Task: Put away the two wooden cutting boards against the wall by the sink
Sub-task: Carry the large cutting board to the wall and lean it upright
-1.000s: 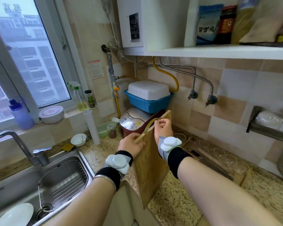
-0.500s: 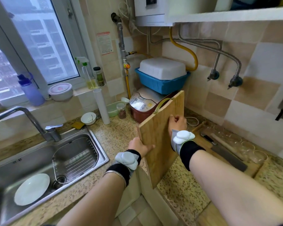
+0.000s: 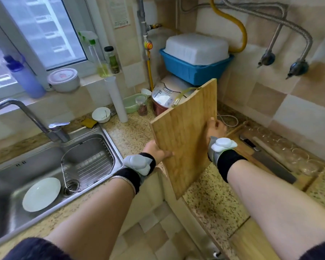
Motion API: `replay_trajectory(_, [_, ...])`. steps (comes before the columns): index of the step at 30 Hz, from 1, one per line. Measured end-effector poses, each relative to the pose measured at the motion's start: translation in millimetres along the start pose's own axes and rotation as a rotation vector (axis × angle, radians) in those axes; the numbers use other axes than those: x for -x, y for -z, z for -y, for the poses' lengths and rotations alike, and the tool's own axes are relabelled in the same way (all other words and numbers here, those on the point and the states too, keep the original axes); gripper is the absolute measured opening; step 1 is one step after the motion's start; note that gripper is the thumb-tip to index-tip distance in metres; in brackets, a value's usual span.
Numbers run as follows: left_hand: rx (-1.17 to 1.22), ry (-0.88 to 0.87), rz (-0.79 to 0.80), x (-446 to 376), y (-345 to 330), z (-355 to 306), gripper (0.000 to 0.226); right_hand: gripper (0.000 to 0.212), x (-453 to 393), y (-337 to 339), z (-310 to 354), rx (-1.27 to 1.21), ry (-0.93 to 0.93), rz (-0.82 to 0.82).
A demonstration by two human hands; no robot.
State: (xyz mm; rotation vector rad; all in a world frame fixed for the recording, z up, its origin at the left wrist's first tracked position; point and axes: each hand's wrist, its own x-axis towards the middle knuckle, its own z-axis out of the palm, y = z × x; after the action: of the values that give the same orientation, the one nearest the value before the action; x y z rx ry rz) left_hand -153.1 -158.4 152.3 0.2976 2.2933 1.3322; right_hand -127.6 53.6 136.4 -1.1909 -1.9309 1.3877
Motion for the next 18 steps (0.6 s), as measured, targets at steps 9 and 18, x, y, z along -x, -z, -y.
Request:
replay_trajectory(9, [0.073,0.067,-0.047,-17.7,27.4,-9.5,0.056,0.06,-25.9,12.3,-24.0,-0.031,0.033,-0.05])
replay_trajectory(18, [0.282,0.038,-0.287,-10.6,8.4,-2.3,0.054,0.055,-51.6,11.4,-22.6,-0.384,-0.129,0.066])
